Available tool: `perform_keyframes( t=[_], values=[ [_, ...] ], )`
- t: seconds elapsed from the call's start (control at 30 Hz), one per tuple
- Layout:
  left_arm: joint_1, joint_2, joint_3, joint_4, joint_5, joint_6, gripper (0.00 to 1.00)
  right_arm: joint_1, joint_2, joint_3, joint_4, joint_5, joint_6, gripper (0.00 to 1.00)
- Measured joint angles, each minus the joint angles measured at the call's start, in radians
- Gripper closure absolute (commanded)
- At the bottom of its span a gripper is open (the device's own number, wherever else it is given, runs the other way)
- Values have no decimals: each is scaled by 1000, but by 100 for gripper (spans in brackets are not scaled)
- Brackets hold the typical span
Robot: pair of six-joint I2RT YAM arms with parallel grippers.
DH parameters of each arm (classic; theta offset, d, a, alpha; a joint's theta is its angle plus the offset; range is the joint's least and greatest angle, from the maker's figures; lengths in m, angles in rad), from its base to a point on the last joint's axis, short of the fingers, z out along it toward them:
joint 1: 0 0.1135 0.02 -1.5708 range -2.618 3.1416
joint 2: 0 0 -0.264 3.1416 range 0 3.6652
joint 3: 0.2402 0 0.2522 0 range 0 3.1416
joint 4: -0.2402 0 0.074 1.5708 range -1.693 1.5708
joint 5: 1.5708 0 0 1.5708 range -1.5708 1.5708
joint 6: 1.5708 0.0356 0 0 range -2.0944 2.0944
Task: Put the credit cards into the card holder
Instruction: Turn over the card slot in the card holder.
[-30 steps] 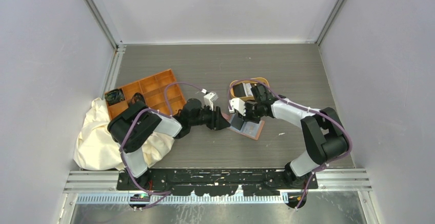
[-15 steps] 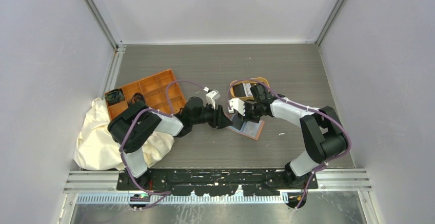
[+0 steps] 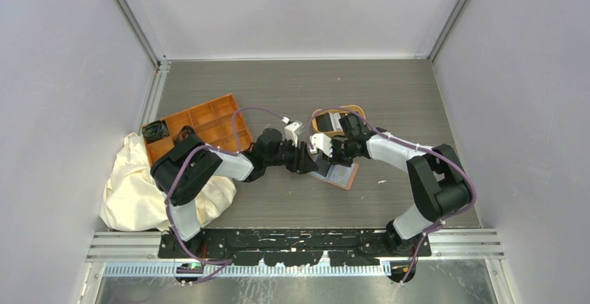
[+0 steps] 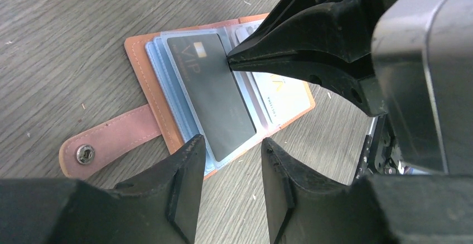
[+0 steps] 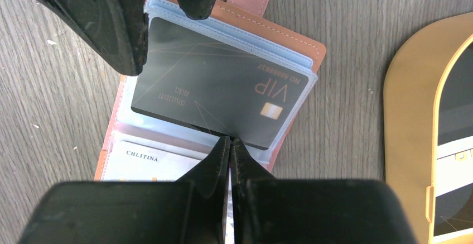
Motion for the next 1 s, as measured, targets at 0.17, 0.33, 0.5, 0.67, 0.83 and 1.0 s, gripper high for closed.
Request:
perform_keyframes(
  t=[0.17,0.33,0.5,0.67,0.83,1.0],
  values=[
    [-16,0,23,-53,-14,22,58,0,0,1,-1,0,0,92],
    [-20,0,32,-79,-19,30,60,0,0,1,-2,0,-1,92],
    [-21,2,32,-87,-11,40,61,0,0,2,-3,0,-2,91],
    [-24,14,37,-86,18,41,62,0,0,2,-3,-2,1,90],
    [-24,27,38,-69,51,18,62,0,0,2,-5,-3,4,89],
    [-24,44,38,-39,75,-11,62,-2,0,2,-5,-3,10,88]
  ],
)
